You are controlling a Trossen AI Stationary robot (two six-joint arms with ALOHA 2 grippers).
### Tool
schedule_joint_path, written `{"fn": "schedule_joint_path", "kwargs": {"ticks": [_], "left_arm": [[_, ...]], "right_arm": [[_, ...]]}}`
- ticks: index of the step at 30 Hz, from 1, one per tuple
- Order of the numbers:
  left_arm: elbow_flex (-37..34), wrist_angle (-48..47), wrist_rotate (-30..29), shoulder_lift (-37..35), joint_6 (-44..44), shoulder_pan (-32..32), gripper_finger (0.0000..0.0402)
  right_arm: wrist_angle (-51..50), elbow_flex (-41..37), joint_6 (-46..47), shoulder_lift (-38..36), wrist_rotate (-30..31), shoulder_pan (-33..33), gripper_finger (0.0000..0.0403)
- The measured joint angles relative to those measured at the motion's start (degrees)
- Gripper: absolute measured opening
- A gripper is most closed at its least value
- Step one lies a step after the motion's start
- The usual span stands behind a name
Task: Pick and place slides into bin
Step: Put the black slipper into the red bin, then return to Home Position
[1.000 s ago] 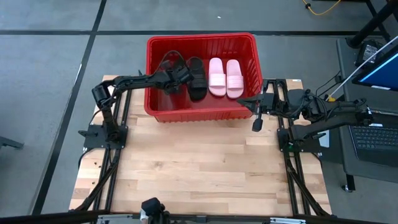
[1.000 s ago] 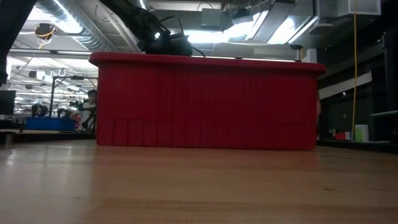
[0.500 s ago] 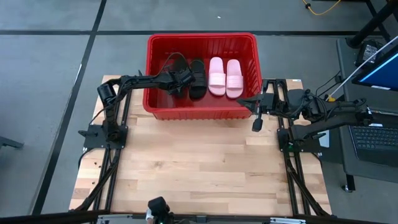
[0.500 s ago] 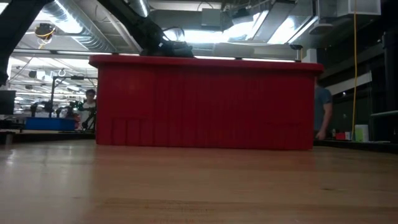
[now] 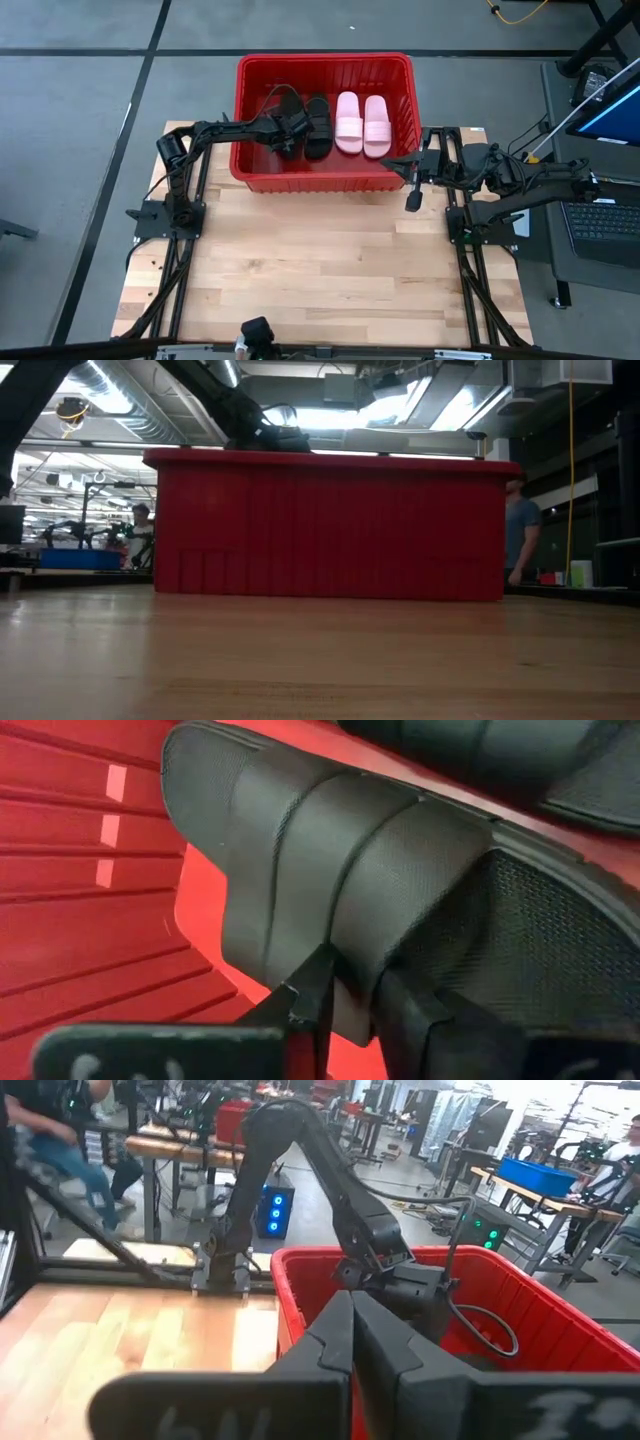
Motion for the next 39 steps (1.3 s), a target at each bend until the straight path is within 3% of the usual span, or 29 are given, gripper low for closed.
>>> {"fn": "schedule_joint_path", "kwargs": {"ticks": [10,20,39], "left_arm": [[0.00,0.07,0.29,-0.02,-0.03,-0.02,0.0126],[-0.03,-0.27,-0.36,-1.93,1.54,-0.42,0.0154],[-0.02,-0.42,0.78,-22.61,-0.45,-7.33,0.0144]], "right_arm": [[-1.35,0.00,2.41,0.78,-0.02,0.00,0.0007],[-1.44,0.00,2.41,2.36,-0.02,0.00,0.0007],[-0.77,0.00,2.50,2.32,-0.02,0.01,0.0007]]}}
